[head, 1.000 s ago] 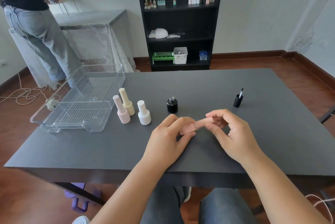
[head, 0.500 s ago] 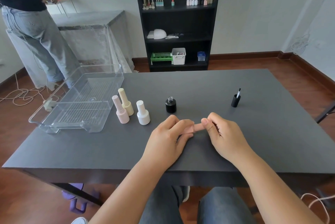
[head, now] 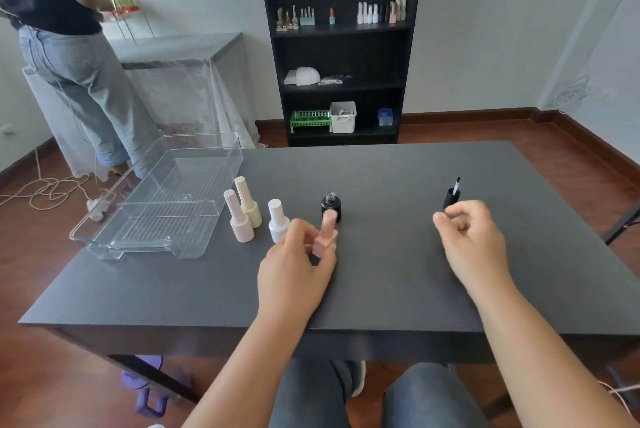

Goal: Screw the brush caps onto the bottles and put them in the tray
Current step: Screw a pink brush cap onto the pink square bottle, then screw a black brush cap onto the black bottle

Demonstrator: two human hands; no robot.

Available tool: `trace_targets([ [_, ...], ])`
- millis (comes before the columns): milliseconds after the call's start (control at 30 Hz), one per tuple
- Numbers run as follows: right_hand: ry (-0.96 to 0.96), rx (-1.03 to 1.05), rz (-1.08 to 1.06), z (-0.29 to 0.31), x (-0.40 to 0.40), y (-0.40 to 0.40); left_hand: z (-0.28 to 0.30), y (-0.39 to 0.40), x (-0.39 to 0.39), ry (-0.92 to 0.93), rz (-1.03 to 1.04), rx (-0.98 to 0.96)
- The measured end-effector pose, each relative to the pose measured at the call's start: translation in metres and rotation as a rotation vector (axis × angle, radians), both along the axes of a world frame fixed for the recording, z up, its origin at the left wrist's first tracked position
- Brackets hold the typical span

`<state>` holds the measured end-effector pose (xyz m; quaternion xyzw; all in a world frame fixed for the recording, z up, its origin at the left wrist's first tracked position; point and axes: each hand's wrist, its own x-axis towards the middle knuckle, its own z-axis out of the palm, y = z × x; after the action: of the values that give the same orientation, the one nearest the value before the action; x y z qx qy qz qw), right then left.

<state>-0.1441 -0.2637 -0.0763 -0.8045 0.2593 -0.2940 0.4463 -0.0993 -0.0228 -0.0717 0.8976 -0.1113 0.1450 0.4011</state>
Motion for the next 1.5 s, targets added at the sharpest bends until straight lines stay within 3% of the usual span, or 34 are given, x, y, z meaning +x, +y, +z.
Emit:
trace_targets([
  [100, 0.019, 0.046, -0.092, -0.002, 0.004, -0.019, 0.001, 0.007, 0.0, 0.012, 0.095, 0.026],
  [433, 0.189, 0.022, -0.075, 0.007, 0.028, -0.034, 0.003, 0.024, 0.02, -0.028, 0.187, 0.138],
  [767, 0.132, -0.035, -0.078, 0.006, 0.029, -0.03, 0.009, 0.03, 0.037, -0.086, 0.228, 0.145],
  [1033, 0.023, -0.033, -0.012, 0.009, 0.02, -0.022, 0.014, -0.023, 0.028, -0.166, -0.102, 0.181],
  [1200, -0.006, -0.002, 0.035, 0.009, 0.015, -0.02, 0.012, -0.049, 0.041, -0.107, -0.073, 0.353],
  [1500, -0.086, 0.103, 0.166, 0.011, 0.015, -0.012, 0.007, -0.048, 0.049, 0.036, -0.182, 0.064],
])
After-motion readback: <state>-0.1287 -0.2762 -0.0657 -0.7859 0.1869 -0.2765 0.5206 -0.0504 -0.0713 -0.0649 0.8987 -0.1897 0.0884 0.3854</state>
